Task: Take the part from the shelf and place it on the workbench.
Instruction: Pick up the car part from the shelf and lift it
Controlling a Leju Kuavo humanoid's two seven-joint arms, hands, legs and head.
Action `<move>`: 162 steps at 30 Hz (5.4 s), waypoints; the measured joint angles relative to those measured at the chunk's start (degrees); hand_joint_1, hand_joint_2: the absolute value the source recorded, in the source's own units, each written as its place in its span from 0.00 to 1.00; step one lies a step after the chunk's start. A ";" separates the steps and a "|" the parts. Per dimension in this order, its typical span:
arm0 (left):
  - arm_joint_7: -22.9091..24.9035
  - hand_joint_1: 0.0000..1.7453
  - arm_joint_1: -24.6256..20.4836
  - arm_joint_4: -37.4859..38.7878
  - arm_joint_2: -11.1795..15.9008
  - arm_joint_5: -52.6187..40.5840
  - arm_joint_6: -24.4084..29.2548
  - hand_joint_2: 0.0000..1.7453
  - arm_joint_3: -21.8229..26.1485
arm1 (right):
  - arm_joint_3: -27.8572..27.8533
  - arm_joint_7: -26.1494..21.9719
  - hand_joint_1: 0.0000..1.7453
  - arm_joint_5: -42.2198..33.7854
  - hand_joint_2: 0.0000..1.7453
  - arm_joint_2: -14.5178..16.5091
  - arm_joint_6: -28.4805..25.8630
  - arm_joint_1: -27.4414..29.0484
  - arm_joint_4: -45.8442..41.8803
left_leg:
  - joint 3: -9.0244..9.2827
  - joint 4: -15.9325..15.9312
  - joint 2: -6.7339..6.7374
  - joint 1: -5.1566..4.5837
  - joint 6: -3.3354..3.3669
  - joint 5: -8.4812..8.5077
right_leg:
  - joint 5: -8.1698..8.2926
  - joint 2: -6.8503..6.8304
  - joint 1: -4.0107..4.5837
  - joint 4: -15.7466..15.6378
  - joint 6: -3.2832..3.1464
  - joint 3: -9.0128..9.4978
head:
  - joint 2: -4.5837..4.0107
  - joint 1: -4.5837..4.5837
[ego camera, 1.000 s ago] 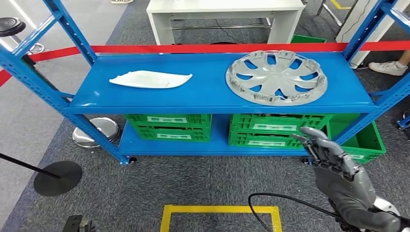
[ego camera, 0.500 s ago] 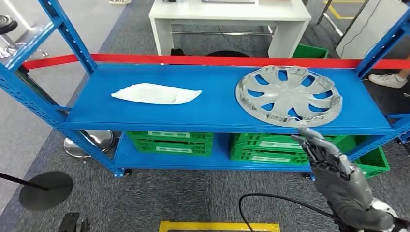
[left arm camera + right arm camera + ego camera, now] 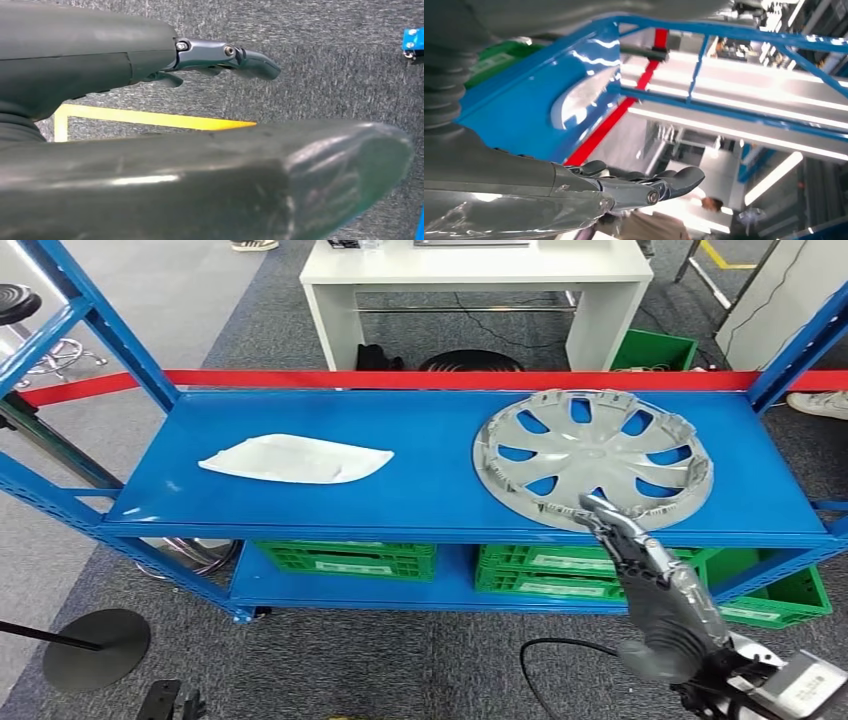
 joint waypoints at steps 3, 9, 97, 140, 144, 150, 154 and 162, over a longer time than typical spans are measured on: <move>-0.08 0.00 0.05 0.01 0.01 -0.61 -0.17 0.00 0.01 | 2.05 1.62 0.00 0.32 1.00 -0.44 0.80 -2.10 2.47 | -2.59 0.52 0.03 0.03 -0.18 2.20 | -0.80 0.17 -0.07 0.00 -0.05 1.04 | 0.01 -0.07; 0.36 0.00 -0.13 0.10 -0.05 -1.75 -0.43 0.00 -0.01 | 8.11 3.99 0.00 11.20 1.00 -0.71 -6.56 -8.67 8.51 | 1.56 -13.56 0.35 -0.02 0.95 9.96 | -1.74 0.45 0.23 -0.08 1.31 1.85 | 0.01 -0.52; 4.78 0.00 0.36 0.95 0.92 -12.54 -1.02 0.00 2.38 | 11.30 44.93 1.00 72.37 1.00 4.14 -25.74 -27.39 59.12 | 2.30 -8.59 0.25 1.75 -2.40 6.08 | 2.03 -0.50 -1.11 -1.38 1.91 -0.31 | 0.00 -1.91; -5.86 0.00 1.42 1.03 1.48 -16.90 -1.24 1.00 3.33 | -5.30 5.63 1.00 26.82 1.00 5.73 -41.35 -1.67 14.43 | 3.50 -13.46 0.08 1.20 1.69 8.55 | -6.26 0.06 -0.38 14.66 3.59 -6.80 | 0.00 -1.13; -6.22 0.00 1.37 1.03 1.85 -18.01 -1.66 1.00 3.43 | -4.90 -1.13 1.00 11.08 1.00 5.95 -28.61 -0.91 11.29 | 3.92 -13.20 -0.17 1.18 0.59 7.95 | -0.93 0.15 -0.61 2.48 3.52 -0.70 | 0.00 -1.03; -8.44 0.00 1.24 1.03 2.57 -18.85 -4.15 1.00 3.43 | -3.63 -6.53 1.00 -6.45 1.00 6.01 -8.20 0.22 5.72 | 2.81 -10.92 -0.06 1.12 -0.69 6.01 | -1.11 0.26 -0.36 1.02 0.81 -0.09 | 0.00 -1.58; -8.81 0.00 1.11 1.05 2.90 -19.29 -4.63 1.00 3.44 | -2.70 -7.03 1.00 -13.59 1.00 6.51 1.91 0.91 1.98 | -3.90 2.56 0.08 0.85 -0.58 0.48 | -1.25 0.16 -0.01 0.99 0.07 0.01 | 0.00 -1.80; -8.47 0.00 0.64 1.05 3.34 -19.72 -4.56 1.00 3.49 | 1.59 -4.61 1.00 -14.39 1.00 6.86 8.82 1.25 -2.37 | 3.03 -12.69 -0.01 0.36 0.82 8.58 | -0.91 0.38 0.48 1.05 1.18 0.31 | 0.00 -1.92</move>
